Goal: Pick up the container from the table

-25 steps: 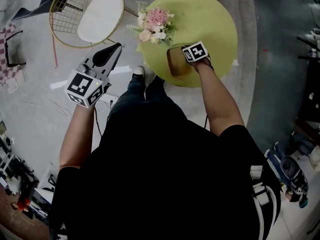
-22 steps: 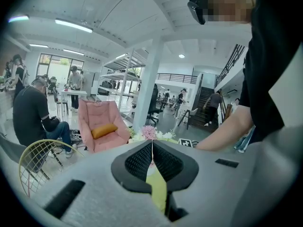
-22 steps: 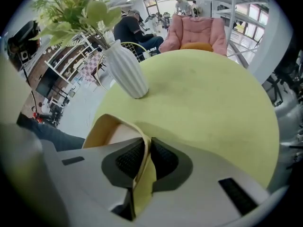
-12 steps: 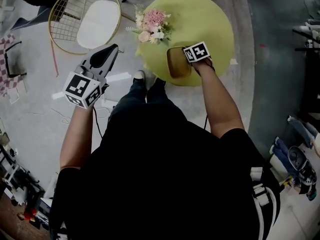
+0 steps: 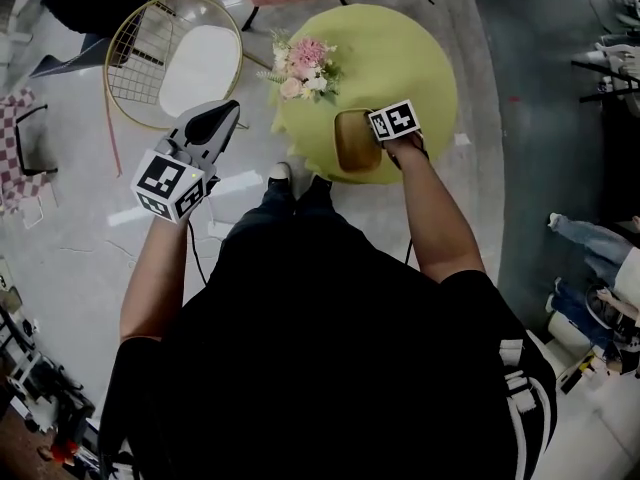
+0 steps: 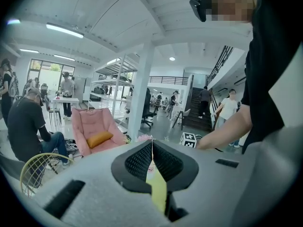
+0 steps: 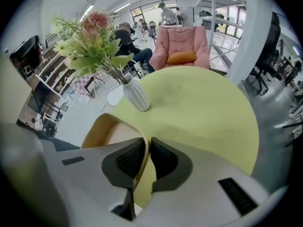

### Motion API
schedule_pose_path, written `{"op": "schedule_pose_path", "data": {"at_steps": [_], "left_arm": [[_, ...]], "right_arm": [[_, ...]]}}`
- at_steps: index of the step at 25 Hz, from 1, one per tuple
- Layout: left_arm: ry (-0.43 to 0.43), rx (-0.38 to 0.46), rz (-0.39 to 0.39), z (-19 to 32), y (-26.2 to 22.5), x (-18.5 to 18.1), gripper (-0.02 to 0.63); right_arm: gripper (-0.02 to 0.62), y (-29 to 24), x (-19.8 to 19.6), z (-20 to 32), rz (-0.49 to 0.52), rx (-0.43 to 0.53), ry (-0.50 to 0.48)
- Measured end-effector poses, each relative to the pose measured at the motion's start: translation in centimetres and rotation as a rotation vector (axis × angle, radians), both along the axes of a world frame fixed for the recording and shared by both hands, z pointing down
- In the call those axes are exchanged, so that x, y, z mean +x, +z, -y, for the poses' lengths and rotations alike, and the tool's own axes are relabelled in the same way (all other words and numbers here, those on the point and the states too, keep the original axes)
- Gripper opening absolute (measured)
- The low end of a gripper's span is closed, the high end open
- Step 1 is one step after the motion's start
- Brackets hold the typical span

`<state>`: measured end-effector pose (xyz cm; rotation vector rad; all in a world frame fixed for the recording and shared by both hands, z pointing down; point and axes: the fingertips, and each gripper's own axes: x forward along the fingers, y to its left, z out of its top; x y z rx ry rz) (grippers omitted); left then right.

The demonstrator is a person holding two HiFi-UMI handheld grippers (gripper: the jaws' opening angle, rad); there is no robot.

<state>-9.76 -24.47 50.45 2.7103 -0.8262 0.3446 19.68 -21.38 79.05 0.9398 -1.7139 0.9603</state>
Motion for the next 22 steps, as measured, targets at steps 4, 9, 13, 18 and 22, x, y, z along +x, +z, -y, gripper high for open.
{"op": "schedule_pose_path", "data": {"at_steps": [4,9,13,18,22], "left_arm": [[0.016,0.02,-0.01,0.1,-0.9,0.2,0.018],[0.055,0.05,-0.009,0.3,-2.2,0.8,0.018],[0.08,0.061,-0.017,0.8,-3.3,1.0,0.018],[0.11,0.07,-0.019,1.1,-4.0,1.4,0.018],[0.14,0.078,-0.023,1.1,-4.3,1.7,0.018]], "right_arm": [[0.032,-1.4,0.5,-0.5,0.018,-0.005,0.063],[0.031,-3.6,1.6,-0.9,0.038,-0.004,0.132],[0.031,-5.5,2.1,-1.1,0.038,0.001,0.156],[0.029,-7.8,1.7,-0.9,0.055,0.021,0.186],[0.029,-9.7,1.2,-0.5,0.065,0.054,0.186]]}}
